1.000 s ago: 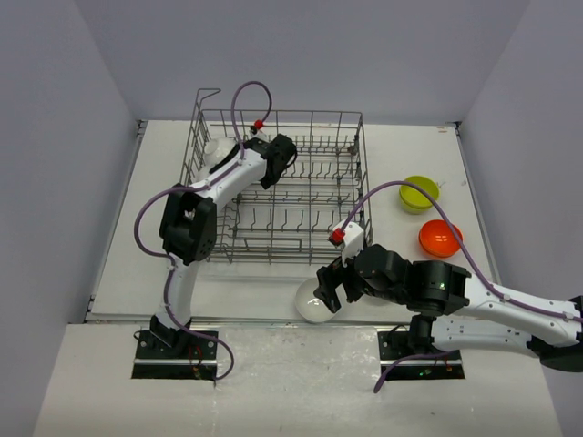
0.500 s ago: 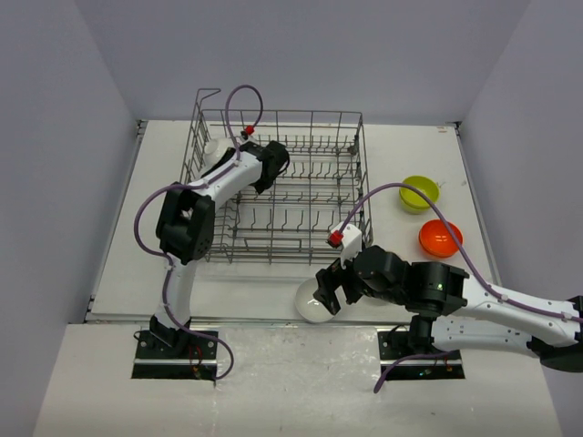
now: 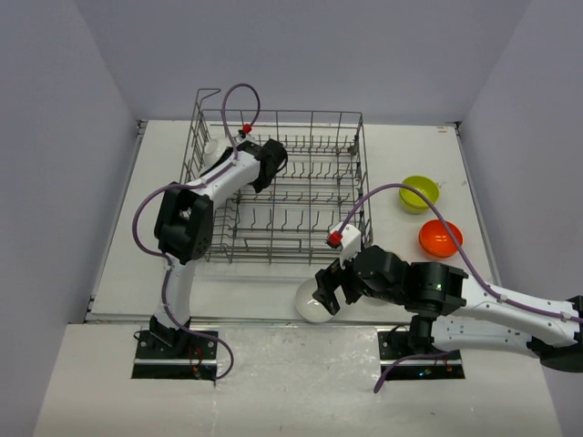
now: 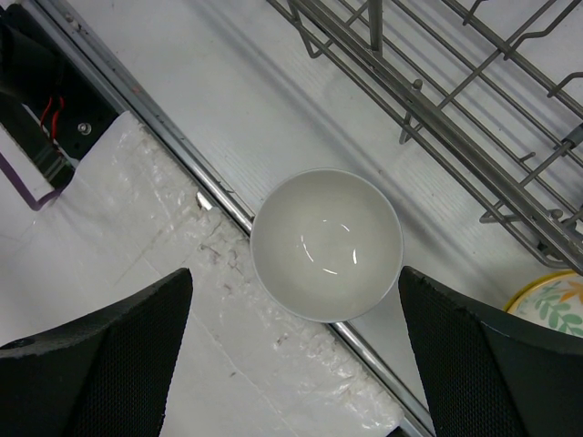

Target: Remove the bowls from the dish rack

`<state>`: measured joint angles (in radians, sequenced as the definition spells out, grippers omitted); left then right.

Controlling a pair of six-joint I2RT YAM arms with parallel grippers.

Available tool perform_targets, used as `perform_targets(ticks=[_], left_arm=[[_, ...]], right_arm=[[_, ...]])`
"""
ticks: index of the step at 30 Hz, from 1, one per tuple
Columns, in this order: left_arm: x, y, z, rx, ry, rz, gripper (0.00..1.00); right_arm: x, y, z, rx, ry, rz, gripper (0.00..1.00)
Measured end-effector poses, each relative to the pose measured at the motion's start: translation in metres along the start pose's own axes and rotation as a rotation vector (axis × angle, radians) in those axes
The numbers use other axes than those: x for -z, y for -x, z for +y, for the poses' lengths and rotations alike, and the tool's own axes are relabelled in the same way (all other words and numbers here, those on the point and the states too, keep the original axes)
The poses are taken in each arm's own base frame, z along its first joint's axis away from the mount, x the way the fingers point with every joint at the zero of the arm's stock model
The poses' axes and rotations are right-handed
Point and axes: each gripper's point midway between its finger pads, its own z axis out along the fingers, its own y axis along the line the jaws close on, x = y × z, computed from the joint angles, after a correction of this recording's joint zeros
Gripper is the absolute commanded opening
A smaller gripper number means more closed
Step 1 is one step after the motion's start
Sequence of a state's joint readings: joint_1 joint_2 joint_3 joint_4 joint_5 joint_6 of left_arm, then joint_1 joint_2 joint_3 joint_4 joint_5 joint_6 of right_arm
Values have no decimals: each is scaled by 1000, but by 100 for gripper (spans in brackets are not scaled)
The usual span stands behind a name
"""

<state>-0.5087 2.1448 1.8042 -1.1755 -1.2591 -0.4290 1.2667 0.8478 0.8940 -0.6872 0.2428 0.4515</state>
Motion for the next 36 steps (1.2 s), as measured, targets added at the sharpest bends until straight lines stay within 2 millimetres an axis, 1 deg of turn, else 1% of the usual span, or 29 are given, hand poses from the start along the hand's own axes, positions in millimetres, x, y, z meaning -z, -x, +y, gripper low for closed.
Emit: perform_targets(ticks=[5,8,10,14,16,20,24,27,31,32,33,36], left_arm=[[0,2,1,-7,-1,-4,0],[2,7,4,-36,3,-18,0],[4,15,10,-40,16,-34,0],[11,36,26,-3,48,-77,0],[16,45,31,23,52,-101,0],[29,56,38,33,49,-140,0],[50,70,43,53,20,-189,0],[76,81,46,105,-69,-241,0],[118,97,55,223,-274,-327,0],[130,100,60,260,-342,-352,0],[141,102,65,303,-410,-376,0],[165,104,95,444,-575,-443,0]], right_arm=[[0,0,0,0,0,0,94],[0,0,0,0,0,0,94],[-1,0,0,1,0,1,94],[-1,0,1,0,2,-1,94],[-1,1,1,-1,1,-2,94],[-1,1,0,-3,-1,-4,94],[-1,5,-3,-14,-12,-19,94],[5,21,-11,-59,-22,-88,94],[25,56,-23,-132,-31,-234,94],[30,65,-25,-143,-35,-261,94],[37,78,-27,-157,-41,-297,94],[50,112,-28,-183,-51,-377,95]])
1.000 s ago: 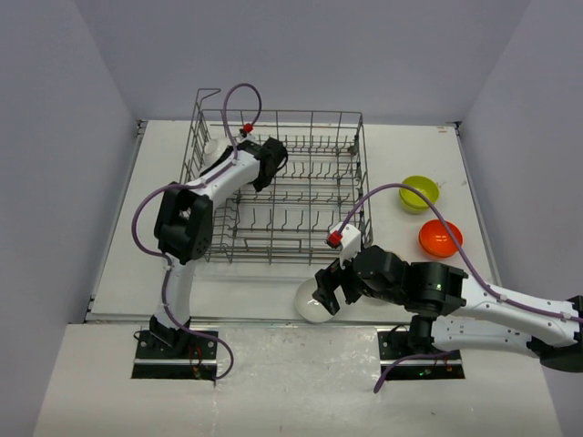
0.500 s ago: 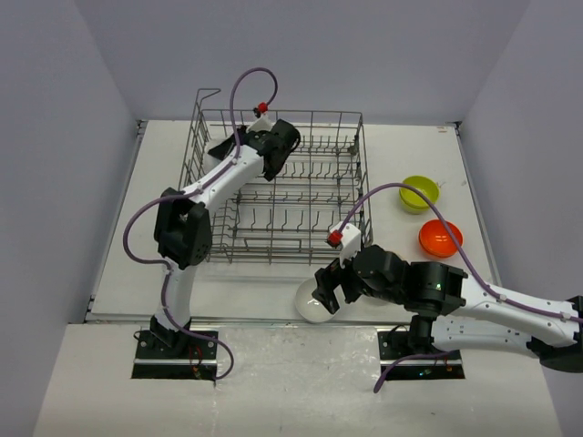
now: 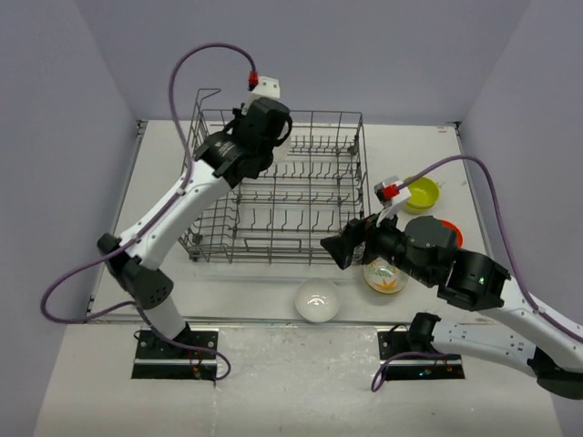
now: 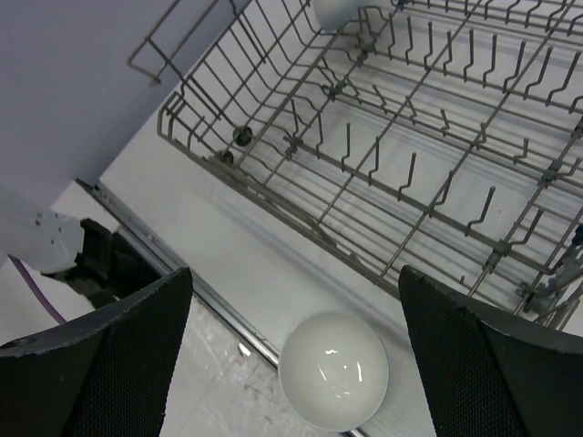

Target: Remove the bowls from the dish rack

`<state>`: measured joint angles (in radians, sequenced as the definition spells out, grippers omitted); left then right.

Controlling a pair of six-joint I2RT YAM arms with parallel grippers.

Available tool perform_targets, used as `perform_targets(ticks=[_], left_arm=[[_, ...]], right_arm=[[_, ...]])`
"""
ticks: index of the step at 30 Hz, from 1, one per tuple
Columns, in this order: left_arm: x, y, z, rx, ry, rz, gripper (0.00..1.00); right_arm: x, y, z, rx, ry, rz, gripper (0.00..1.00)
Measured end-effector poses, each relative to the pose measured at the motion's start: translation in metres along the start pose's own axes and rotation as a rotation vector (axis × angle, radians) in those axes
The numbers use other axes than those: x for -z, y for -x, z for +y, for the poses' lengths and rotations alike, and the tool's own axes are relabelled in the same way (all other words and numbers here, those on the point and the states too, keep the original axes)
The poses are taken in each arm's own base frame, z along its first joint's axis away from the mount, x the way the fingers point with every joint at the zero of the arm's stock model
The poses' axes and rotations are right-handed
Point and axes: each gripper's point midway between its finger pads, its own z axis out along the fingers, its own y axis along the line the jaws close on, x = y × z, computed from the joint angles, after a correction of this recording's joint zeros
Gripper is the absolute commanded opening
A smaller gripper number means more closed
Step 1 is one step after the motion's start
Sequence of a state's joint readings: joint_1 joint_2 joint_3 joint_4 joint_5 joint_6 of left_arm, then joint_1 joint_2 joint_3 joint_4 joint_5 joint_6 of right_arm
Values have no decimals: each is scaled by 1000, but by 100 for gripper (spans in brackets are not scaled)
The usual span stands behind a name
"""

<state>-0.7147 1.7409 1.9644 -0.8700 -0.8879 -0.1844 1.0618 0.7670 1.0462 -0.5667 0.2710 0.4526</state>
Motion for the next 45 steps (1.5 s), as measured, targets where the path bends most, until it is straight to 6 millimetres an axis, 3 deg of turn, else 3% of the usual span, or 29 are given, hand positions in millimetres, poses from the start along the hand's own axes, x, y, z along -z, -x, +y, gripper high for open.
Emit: perform_targets(ticks=[5,10,13,16,17,21,25,27,28,31,32,33,34,35,40,45], left_arm=[[54,21,14,181,-217,-102,0],[89,12,-15,229,-446,-114,0],[95,-2,-36,206,-533,-80,0],[96,-19,-52,182,-590,-45,0],[97,-23,-54,175,-600,-35,0],[104,-31,-51,175,-629,-29,0],[113,-25,-40,204,-640,-59,0],[117,-23,-38,208,-651,-67,0],[119,-24,-38,209,-659,-66,0],[129,-17,-42,236,-695,-88,0],[129,-17,-42,236,-696,-89,9],[128,-17,-42,234,-693,-88,33],[127,-18,-41,226,-687,-89,93],[126,-16,-39,227,-680,-98,100],[121,-8,-24,250,-611,-129,100],[143,-3,-18,225,-649,-167,100]], right_arm=[[-9,61,7,-31,-46,-79,95],[-41,106,12,-38,-123,-106,93],[-67,101,-1,-27,-196,-58,88],[-85,89,-14,-12,-255,6,76],[-89,86,-15,-8,-264,22,67],[-105,76,-20,12,-301,76,39],[-113,64,-27,19,-338,116,31],[-114,64,-28,13,-349,114,15],[-115,65,-30,8,-362,104,0],[-115,70,-43,-2,-418,85,0],[-115,70,-43,-3,-421,82,0],[-115,70,-43,-1,-422,80,0],[-114,70,-43,1,-421,81,0],[-113,68,-42,5,-413,92,0],[-97,59,-31,16,-340,153,0],[-72,62,-16,-16,-226,138,0]])
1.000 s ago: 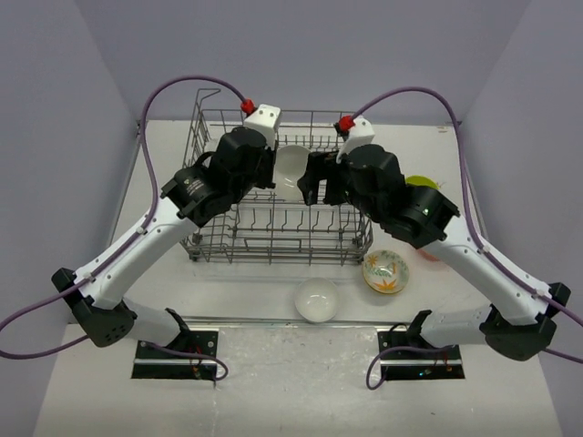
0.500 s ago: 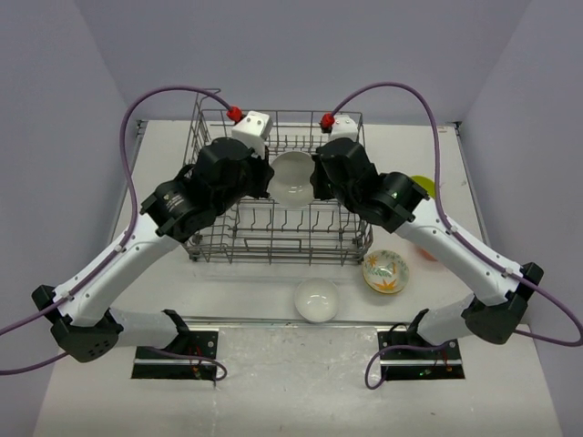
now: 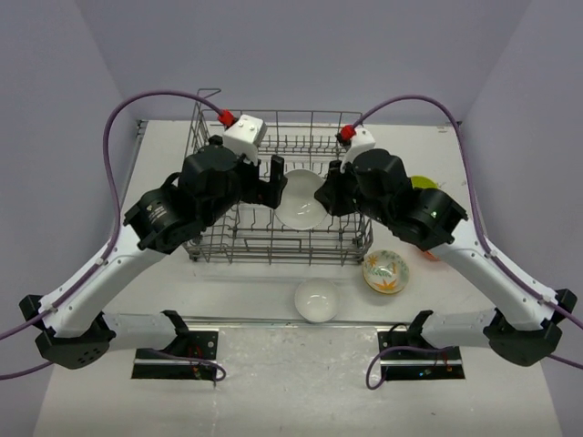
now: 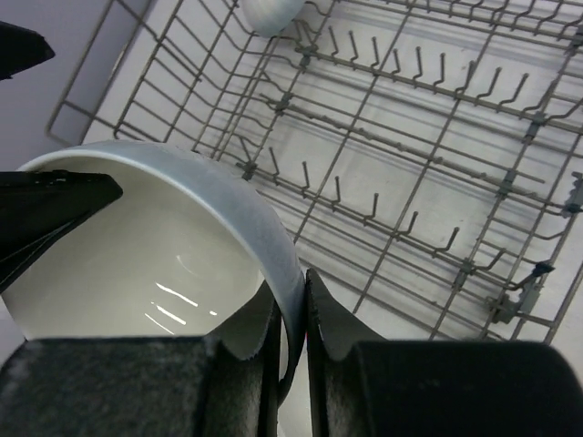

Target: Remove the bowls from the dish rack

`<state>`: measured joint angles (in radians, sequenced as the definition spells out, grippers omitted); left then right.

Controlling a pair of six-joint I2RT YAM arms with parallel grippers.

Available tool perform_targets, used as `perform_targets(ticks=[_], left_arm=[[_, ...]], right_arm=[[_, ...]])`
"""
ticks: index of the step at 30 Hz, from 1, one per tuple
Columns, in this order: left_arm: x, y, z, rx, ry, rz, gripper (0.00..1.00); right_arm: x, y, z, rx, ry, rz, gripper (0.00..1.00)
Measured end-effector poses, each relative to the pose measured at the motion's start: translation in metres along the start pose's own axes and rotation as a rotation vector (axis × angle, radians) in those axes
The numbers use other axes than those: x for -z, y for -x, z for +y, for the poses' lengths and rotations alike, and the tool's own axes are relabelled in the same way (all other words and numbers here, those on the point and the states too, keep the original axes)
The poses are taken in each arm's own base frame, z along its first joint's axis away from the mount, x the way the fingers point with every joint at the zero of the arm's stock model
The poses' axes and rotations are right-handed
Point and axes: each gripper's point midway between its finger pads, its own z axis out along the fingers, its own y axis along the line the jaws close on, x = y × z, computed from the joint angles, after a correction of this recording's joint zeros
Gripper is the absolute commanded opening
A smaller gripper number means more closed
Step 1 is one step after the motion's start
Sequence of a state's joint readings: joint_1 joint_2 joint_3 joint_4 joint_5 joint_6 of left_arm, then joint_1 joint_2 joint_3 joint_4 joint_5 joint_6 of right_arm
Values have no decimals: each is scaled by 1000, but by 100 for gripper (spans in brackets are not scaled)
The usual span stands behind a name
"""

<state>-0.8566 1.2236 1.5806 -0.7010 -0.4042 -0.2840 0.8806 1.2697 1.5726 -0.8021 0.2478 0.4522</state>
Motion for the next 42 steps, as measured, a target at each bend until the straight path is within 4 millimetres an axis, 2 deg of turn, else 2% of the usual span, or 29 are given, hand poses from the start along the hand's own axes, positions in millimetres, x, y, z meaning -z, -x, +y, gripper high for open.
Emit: perform_targets(ticks=[4,9,11,12,15,17,19,23,26,35,42], left_arm=[[16,-15,-4,-19,-50,36,100],[31,-52,-4,-23,-107,122,100],[36,-60,-4,-19,-121,143,100],[35,-54,7,-25,-62,115,100],[40,-25,64,24,188,-14,100],[50,-14,77,43,242,-65,100],[55,-8,82,57,264,-96,100],[56,-1,86,71,286,-126,100],[52,-5,86,66,295,-120,100],[61,-7,92,81,300,-149,100],[59,-10,93,83,304,-153,100]], right_arm=[[10,-21,9,-20,92,23,0],[3,-75,20,-40,159,110,0],[1,-95,17,-53,163,138,0],[3,-111,9,-33,149,181,0],[26,-178,-19,27,109,382,0],[39,-201,-30,46,91,466,0],[42,-202,-32,47,82,474,0],[42,-190,-30,41,72,446,0],[39,-192,-32,43,47,463,0],[24,-245,-53,45,-50,616,0],[6,-257,-52,33,-66,631,0]])
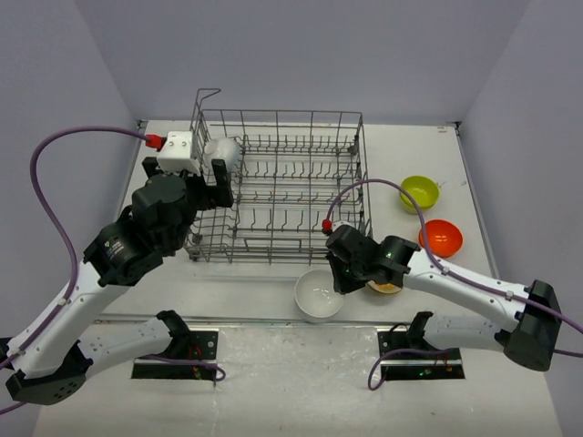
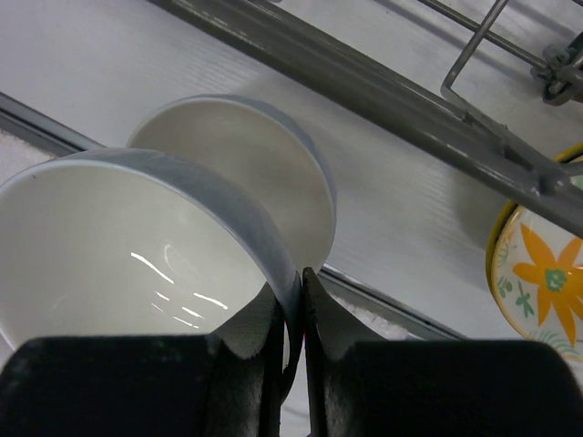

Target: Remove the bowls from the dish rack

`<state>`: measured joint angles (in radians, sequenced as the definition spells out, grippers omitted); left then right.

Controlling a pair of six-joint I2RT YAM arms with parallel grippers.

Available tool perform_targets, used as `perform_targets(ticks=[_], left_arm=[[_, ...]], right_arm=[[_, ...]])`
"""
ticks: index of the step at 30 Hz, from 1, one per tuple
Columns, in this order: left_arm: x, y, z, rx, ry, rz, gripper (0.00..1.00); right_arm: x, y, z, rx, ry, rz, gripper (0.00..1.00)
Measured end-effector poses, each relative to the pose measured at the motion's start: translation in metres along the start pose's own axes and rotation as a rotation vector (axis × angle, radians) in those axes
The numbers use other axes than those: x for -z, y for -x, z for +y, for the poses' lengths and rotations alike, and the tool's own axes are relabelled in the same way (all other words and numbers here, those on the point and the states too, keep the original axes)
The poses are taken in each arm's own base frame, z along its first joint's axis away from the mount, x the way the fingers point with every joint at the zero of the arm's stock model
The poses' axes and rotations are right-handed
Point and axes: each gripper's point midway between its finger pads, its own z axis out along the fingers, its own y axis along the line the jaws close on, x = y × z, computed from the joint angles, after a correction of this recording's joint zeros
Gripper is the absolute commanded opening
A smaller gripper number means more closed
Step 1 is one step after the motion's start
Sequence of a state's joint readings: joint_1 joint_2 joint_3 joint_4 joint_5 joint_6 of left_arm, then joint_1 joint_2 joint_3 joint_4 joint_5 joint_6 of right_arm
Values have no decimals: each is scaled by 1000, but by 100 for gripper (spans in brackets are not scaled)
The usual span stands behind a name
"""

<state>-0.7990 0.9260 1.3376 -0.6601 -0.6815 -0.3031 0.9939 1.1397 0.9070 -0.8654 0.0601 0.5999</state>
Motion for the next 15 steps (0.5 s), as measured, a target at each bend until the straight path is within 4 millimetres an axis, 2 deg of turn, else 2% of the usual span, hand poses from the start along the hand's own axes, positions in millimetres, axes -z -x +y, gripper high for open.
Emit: perform_targets(ticks=[9,13,15], left_arm=[[-4,-10,0,-25,5,21,100],[-4,-11,0,-28,6,23,100],[-5,-12,0,-30,6,24,100]], right_arm=[[-23,1,2,-20,-4,-8,2],[-33,-4,-1,-35,-9,-4,5],[-39,-9,-3,-43,-11,-1,11]])
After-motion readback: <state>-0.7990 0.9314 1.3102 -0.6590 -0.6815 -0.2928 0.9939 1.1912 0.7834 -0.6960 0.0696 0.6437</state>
